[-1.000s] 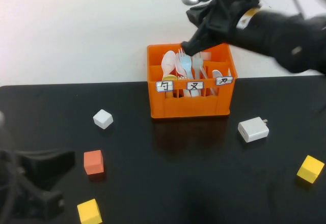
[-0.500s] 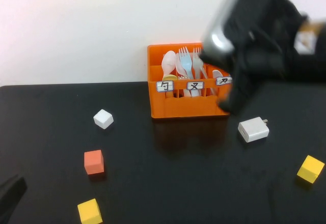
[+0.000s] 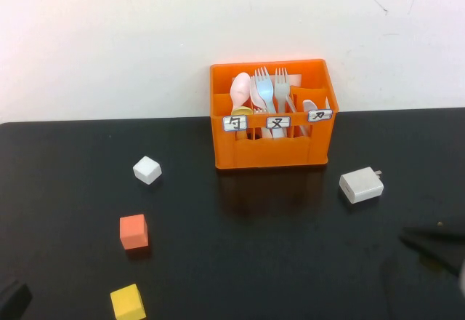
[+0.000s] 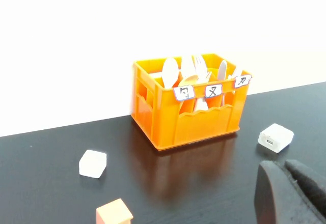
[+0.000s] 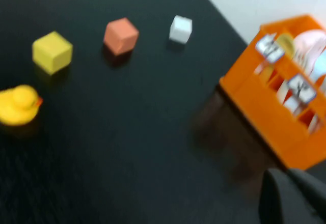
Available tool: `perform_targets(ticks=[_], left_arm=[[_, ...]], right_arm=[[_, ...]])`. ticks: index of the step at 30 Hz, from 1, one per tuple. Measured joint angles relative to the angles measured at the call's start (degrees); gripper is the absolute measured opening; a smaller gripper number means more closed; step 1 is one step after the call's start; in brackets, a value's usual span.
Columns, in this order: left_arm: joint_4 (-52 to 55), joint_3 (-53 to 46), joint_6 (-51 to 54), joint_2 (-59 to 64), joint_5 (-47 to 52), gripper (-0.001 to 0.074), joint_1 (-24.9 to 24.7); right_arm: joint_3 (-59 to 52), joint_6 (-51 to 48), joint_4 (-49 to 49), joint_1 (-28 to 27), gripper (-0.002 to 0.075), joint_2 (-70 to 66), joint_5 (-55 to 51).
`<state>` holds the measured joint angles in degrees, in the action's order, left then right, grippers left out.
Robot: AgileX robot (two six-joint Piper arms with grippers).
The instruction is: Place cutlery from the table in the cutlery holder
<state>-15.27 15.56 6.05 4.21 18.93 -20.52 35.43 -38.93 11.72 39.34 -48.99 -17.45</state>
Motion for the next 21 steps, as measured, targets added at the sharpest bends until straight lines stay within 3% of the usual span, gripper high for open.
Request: perform_targets(ticks=[14, 21], left_arm=[[-0.11, -1.45, -0.47, 0.00, 2.29, -0.0001, 0.00], [-0.11, -6.41, -0.55, 0.00, -2.89, -0.0001, 0.00]], right_arm=[[-15.70, 0.52, -1.24, 0.00, -0.0001, 20.74, -3.97], [-16.53, 9.61, -8.68, 0.00, -0.0001, 27.58, -10.88]])
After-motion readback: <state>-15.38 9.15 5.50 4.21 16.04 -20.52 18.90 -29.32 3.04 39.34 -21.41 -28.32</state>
